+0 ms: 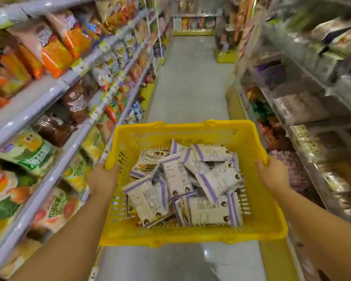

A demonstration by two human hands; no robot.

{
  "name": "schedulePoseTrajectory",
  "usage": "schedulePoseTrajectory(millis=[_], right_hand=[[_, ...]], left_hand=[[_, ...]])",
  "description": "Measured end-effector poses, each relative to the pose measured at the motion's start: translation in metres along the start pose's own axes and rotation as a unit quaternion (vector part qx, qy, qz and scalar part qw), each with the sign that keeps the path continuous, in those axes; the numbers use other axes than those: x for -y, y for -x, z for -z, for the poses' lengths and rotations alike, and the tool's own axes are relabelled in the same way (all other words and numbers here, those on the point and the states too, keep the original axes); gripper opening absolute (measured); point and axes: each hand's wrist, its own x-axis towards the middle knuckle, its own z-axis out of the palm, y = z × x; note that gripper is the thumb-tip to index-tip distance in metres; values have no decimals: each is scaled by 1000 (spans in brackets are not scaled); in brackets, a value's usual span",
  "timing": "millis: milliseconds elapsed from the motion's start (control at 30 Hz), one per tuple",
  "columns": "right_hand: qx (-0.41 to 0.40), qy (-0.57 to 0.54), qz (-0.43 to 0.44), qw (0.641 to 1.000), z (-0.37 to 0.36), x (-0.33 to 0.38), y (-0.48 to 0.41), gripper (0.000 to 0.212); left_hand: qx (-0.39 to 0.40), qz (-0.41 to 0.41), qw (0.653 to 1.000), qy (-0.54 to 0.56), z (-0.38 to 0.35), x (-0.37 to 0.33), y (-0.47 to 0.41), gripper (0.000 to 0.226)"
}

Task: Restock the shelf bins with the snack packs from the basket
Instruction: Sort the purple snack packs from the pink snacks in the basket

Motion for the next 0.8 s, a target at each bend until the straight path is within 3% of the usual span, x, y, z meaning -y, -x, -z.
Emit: schedulePoseTrajectory(millis=[67, 200, 300, 600, 800], right_hand=[[-9, -1, -8, 1000, 1, 3, -33, 28], [-19, 6, -8, 1000, 4, 14, -105, 35], [-26, 16, -12, 999, 7, 22, -160, 36], [-25, 25, -30, 999, -14, 59, -302, 30], [-15, 16, -67, 997, -45, 88, -385, 32]], left_hand=[[10, -13, 1000, 3, -28, -26, -28, 37], [5, -6, 1000, 9, -86, -74, -74, 46], [16, 7, 1000, 18, -119, -108, -99, 30], [36, 6, 999, 23, -203, -182, -203, 53], [53, -12, 998, 10, -259, -235, -292, 38]])
